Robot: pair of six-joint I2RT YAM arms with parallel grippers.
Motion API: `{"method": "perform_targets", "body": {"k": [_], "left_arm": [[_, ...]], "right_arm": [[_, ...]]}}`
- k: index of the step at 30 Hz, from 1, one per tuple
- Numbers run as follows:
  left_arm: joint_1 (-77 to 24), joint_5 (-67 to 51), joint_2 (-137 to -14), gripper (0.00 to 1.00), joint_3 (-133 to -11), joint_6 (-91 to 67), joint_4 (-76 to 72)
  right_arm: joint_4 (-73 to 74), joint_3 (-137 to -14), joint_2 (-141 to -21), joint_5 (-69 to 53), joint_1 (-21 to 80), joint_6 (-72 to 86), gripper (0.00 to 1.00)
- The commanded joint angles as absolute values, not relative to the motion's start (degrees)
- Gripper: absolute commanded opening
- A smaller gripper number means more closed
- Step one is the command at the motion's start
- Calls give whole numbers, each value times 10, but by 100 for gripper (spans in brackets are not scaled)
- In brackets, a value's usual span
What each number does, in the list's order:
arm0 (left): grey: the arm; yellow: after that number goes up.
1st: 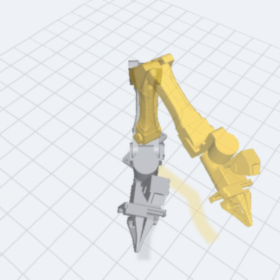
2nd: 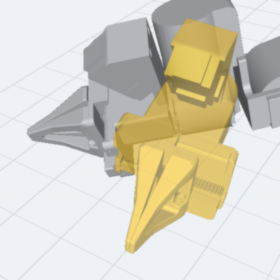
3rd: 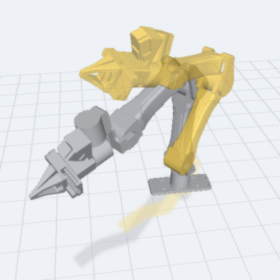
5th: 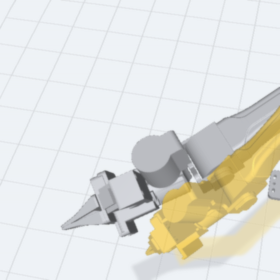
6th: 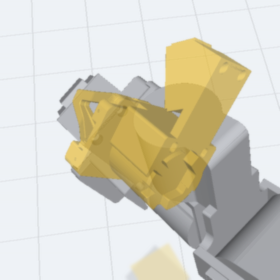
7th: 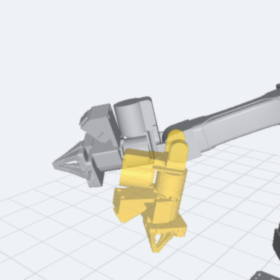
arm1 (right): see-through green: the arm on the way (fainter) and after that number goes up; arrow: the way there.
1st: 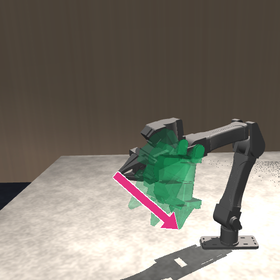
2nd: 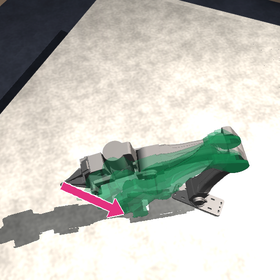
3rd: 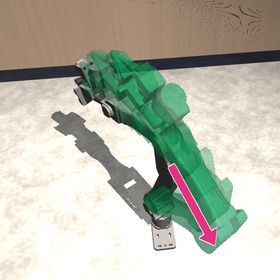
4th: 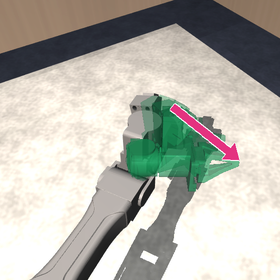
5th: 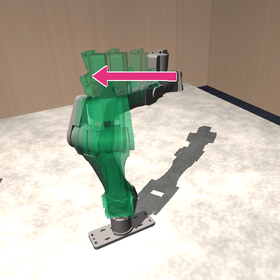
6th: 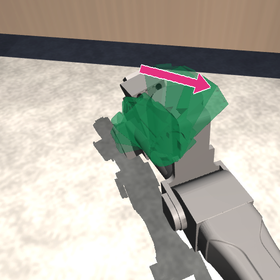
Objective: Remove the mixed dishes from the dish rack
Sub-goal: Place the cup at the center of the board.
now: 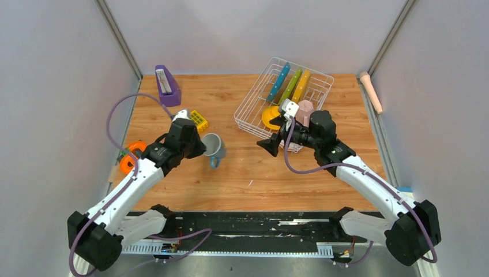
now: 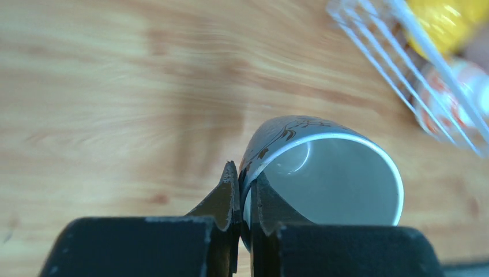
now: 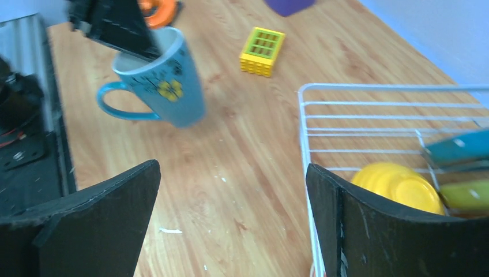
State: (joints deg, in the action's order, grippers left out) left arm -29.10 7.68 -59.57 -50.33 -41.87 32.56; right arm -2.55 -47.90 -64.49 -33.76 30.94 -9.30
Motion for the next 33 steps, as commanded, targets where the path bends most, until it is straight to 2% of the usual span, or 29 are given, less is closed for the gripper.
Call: {"method": "perform_targets", "body": {"k": [1, 7, 15, 19, 24, 26, 29, 30, 31, 32, 33], "left_arm": [[-204, 238, -540, 0, -474, -539, 428], [-96, 307, -508, 0, -429, -623, 514], [-75, 434, -510, 0, -420, -732, 602], [-69, 434, -506, 8, -404, -737, 594], [-65, 418, -504, 12, -378, -735, 565], [-63, 407, -506, 16, -372, -735, 557], [-62, 401, -509, 29, -368, -733, 552], [-62, 399, -509, 40, -368, -730, 553], [-62, 398, -508, 46, -370, -730, 556], [-62, 398, -507, 59, -372, -730, 560], [-62, 399, -501, 65, -379, -729, 569]], "right_arm": [[-87, -453, -611, -193, 309, -43, 100], [-119, -435, -595, -107, 308, -8, 100], [-131, -434, -615, -71, 308, -4, 100], [-128, -438, -623, -68, 307, 15, 100], [-124, -439, -622, -60, 305, 14, 100], [-122, -439, -620, -59, 305, 15, 100], [-121, -439, -618, -56, 304, 17, 100], [-121, -439, -618, -54, 303, 20, 100], [-120, -440, -618, -53, 303, 20, 100], [-119, -440, -617, -52, 303, 21, 100], [-119, -441, -617, -50, 302, 24, 100]]}}
